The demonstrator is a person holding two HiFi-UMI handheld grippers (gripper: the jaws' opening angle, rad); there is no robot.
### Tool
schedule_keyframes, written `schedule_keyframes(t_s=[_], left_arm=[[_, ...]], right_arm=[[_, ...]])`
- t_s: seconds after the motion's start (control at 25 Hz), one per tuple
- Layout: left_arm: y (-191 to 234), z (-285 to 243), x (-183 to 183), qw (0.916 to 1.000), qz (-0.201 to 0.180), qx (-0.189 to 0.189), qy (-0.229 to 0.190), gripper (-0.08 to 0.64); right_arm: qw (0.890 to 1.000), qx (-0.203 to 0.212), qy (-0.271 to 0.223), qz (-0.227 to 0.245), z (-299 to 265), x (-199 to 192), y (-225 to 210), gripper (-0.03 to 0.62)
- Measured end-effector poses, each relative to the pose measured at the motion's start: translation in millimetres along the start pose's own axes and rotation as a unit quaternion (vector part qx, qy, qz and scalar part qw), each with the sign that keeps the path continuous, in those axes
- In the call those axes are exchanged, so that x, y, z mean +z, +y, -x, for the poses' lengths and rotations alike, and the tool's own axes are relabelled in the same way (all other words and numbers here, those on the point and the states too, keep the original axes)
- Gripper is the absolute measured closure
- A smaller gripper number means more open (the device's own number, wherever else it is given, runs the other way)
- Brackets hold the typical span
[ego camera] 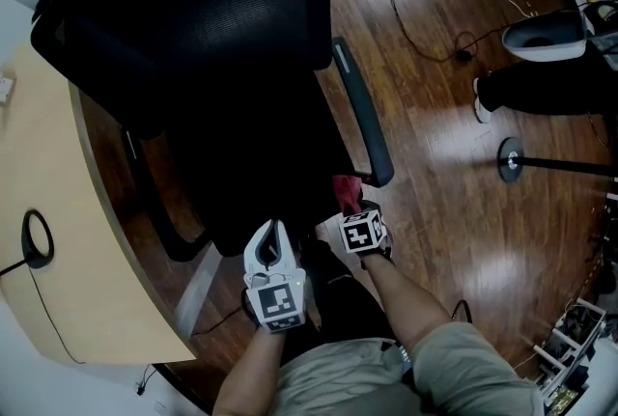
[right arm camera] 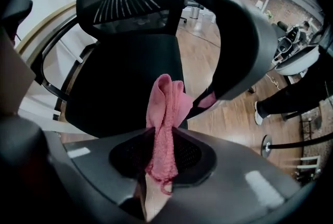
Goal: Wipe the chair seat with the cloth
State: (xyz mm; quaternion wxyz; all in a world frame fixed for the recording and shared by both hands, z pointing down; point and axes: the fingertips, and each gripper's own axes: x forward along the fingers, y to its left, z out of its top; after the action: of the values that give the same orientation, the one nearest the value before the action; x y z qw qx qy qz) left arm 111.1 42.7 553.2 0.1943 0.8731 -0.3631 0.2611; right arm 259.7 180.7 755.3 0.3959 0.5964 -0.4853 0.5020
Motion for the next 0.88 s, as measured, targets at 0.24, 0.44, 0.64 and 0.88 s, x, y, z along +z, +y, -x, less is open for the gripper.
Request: schedule_keyframes(t_s=[0.24, 0.44, 0.64, 0.88], left_arm=[[13.5, 30.2, 26.9, 0.9995, 0.012, 0.021, -0.021, 0.555], [39.9, 60.7, 35.9, 0.9985, 0.015, 0.037, -0.037, 0.555], [63.8, 102.1, 59.6, 0.9963, 0.023, 0.059, -0.058, 0.555], [85.9, 159.4, 80.6, 0.9905, 0.029, 0.104, -0.086, 0.555]], right_arm=[[0.996, 0.029, -0.046, 0.066, 50.7, 45.0, 23.5, 0.512], [0.987, 0.063, -0.117, 0.093, 102.4, 95.4, 60.1, 0.512], [0.974, 0.090, -0.171, 0.119, 167.9, 126.1, 96.8, 0.512], [0.946, 0.140, -0.233, 0.177, 239.8, 160.4, 164.4, 0.514]])
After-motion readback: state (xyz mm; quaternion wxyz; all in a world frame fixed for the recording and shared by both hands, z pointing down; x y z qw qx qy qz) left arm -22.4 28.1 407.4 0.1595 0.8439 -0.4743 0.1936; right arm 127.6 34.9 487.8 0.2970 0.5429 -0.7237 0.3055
